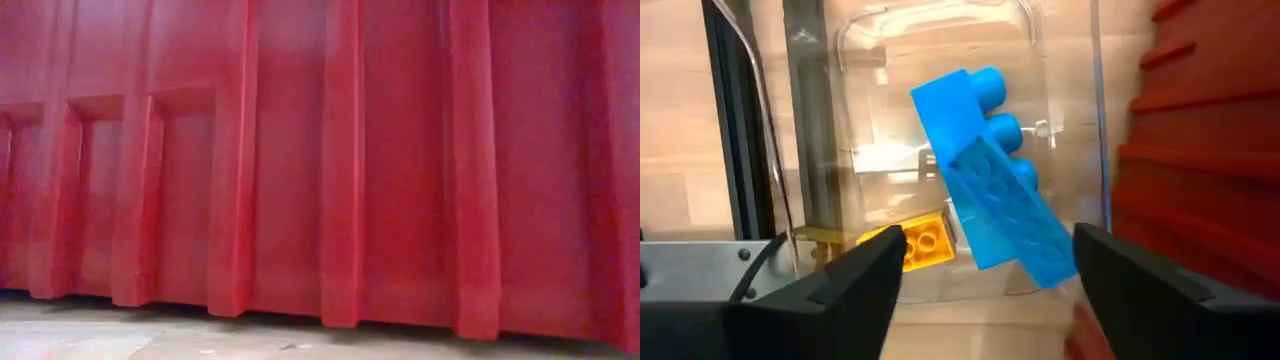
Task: Sort blocks
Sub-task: Remove the orange block from the bin
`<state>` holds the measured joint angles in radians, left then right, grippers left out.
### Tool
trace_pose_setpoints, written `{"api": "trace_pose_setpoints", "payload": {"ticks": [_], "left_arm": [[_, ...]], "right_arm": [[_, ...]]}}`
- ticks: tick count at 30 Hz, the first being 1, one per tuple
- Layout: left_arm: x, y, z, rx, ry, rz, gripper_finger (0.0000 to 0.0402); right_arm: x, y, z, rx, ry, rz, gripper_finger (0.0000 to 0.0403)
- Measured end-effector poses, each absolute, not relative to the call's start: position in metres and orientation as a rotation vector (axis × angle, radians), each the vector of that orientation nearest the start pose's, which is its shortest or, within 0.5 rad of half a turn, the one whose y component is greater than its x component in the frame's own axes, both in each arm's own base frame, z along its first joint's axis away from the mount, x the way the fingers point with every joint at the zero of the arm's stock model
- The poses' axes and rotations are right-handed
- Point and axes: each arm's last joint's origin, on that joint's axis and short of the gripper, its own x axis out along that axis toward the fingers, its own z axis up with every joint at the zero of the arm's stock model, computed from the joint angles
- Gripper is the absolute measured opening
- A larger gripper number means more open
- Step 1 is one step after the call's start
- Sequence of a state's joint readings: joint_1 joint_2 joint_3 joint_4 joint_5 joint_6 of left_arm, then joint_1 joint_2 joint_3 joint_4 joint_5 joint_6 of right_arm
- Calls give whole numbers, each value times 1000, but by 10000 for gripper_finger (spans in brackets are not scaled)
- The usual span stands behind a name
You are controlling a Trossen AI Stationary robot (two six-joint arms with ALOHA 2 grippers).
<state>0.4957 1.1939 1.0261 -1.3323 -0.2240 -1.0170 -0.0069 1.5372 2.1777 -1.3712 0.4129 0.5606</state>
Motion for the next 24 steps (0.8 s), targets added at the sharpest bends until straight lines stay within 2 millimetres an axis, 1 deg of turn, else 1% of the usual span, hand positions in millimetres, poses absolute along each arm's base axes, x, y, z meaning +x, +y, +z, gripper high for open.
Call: {"api": "trace_pose_setpoints", "payload": {"ticks": [2, 4, 6, 11, 12, 14, 16, 17, 20, 24], "left_arm": [[157, 94, 275, -978, 1089, 1308, 297], [157, 96, 284, -976, 1077, 1295, 305], [159, 98, 307, -966, 984, 1240, 306], [168, 95, 379, -853, 667, 1078, 308], [171, 92, 389, -834, 631, 1043, 308], [181, 83, 399, -818, 621, 979, 309], [199, 70, 399, -817, 645, 908, 309], [211, 62, 396, -810, 677, 874, 309], [249, 33, 374, -767, 793, 796, 309], [287, 0, 345, -713, 900, 739, 310]], "right_arm": [[242, -13, 499, 386, 583, -590, 186], [242, -13, 499, 388, 583, -591, 186], [242, -13, 499, 387, 582, -591, 186], [242, -15, 499, 387, 580, -602, 186], [242, -15, 499, 387, 579, -603, 186], [242, -17, 499, 387, 577, -613, 186], [241, -19, 499, 390, 576, -620, 186], [241, -19, 499, 390, 575, -621, 186], [241, -22, 499, 395, 573, -634, 186], [240, -26, 499, 402, 571, -644, 186]]}}
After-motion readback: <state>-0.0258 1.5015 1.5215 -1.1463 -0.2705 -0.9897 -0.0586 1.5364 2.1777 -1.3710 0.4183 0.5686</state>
